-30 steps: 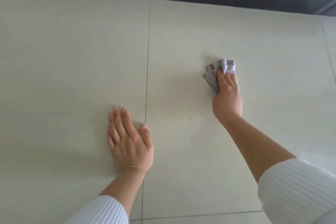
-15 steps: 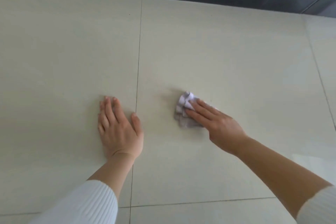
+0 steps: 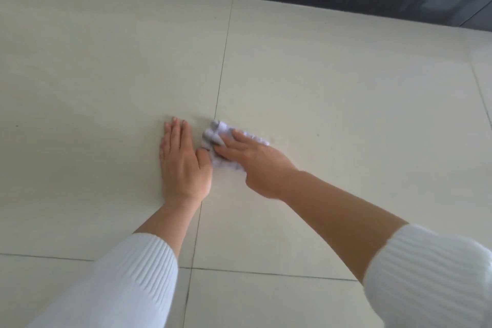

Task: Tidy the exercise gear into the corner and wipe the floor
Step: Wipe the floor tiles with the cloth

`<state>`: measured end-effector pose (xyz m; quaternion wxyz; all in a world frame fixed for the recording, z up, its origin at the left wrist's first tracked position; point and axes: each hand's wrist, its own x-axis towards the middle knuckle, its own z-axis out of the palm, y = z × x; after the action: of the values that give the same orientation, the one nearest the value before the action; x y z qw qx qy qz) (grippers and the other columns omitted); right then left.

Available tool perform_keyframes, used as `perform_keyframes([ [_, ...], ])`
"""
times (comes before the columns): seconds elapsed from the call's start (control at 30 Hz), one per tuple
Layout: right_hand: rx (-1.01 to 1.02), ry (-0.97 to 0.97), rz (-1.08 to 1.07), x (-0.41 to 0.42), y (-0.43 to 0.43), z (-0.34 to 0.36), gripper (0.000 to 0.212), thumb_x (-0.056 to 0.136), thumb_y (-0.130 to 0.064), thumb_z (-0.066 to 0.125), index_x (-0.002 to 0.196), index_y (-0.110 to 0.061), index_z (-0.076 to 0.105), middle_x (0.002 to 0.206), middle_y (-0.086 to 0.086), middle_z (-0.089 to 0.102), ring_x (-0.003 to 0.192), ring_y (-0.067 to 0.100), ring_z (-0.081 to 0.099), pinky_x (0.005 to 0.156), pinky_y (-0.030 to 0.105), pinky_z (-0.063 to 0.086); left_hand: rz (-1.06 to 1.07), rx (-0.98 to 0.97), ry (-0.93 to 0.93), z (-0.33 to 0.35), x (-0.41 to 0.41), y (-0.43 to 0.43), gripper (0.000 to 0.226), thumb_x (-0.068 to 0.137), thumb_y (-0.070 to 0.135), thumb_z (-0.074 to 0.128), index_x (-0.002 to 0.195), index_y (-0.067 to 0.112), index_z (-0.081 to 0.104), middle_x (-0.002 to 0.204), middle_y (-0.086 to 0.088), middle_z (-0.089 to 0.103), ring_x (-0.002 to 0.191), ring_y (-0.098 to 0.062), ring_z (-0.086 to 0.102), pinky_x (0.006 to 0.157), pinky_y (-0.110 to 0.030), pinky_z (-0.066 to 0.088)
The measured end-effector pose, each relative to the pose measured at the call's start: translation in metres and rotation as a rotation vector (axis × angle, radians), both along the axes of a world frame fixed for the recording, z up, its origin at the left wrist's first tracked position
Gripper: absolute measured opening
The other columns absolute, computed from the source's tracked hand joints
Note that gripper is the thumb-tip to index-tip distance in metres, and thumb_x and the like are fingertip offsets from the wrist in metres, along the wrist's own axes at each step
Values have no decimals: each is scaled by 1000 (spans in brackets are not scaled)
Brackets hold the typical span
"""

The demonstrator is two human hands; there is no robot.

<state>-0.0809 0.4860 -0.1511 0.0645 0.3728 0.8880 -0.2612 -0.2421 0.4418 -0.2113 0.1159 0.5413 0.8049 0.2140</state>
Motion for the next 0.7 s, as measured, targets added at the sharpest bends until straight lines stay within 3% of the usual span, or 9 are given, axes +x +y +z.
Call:
perform_keyframes([
  [0.07, 20, 22, 40, 37, -24, -2, 86, 80, 12, 38, 150, -34, 21, 159, -17, 8, 147, 6, 2, 106, 27, 32, -24, -34, 32, 2, 1, -2, 67, 87, 27, 30, 147, -3, 27, 156, -17, 21, 147, -27, 12, 120, -37, 8],
  [0.13, 126, 45, 31, 78, -37, -7, 82, 76, 9, 33, 148, -28, 31, 158, -12, 19, 145, 9, 15, 107, 26, 34, -66, -81, 81, 3, -1, -3, 70, 88, 33, 29, 147, -3, 24, 157, -20, 18, 147, -30, 10, 120, -40, 8],
  [0.23, 272, 112, -176, 136, -34, -19, 74, 72, 7, 43, 143, -16, 44, 152, -1, 31, 138, 16, 33, 111, 27, 32, -125, -169, 111, 7, -3, -4, 66, 94, 30, 30, 148, -5, 18, 158, -21, 11, 147, -31, 5, 120, -42, 5],
  [0.3, 299, 61, -424, 168, -29, -21, 65, 85, 0, 48, 146, -18, 37, 155, -3, 25, 142, 15, 25, 110, 32, 35, -144, -258, 161, 13, 1, -11, 61, 98, 26, 30, 149, -4, 13, 159, -18, 5, 148, -28, 1, 120, -42, 3],
  [0.37, 220, -55, -713, 187, -26, -17, 58, 96, -15, 38, 150, -29, 23, 160, -11, 11, 147, 10, 10, 111, 35, 31, -175, -352, 239, 22, 5, -21, 61, 100, 29, 26, 150, 0, 8, 161, -13, -2, 148, -25, -3, 120, -43, 0],
  [0.47, 125, -108, -929, 176, -30, -15, 65, 92, -6, 35, 151, -27, 16, 161, -9, 5, 147, 14, 2, 113, 35, 27, -315, -519, 376, 38, 4, -41, 61, 101, 35, 19, 152, 7, -1, 160, -6, -17, 147, -22, -13, 119, -43, -2],
  [0.53, 109, -33, -965, 149, -43, -16, 70, 88, 0, 37, 151, -25, 20, 161, -6, 7, 148, 15, 1, 115, 32, 22, -378, -570, 398, 47, 4, -60, 61, 101, 37, 18, 152, 10, -3, 159, -4, -21, 147, -21, -16, 120, -43, -4],
  [0.63, 134, 68, -835, 99, -88, -22, 73, 85, 3, 38, 151, -24, 21, 161, -3, 7, 148, 16, -1, 117, 25, 4, -367, -545, 317, 50, 12, -105, 60, 100, 36, 21, 153, 17, 0, 160, -4, -14, 148, -20, -11, 120, -43, -1],
  [0.7, 127, 121, -693, 72, -124, -28, 74, 83, 7, 39, 151, -19, 24, 160, 1, 13, 148, 20, 4, 119, 30, 9, -375, -506, 278, 46, 16, -141, 59, 99, 36, 22, 153, 19, 4, 161, -5, -6, 148, -21, -3, 120, -44, 4],
])
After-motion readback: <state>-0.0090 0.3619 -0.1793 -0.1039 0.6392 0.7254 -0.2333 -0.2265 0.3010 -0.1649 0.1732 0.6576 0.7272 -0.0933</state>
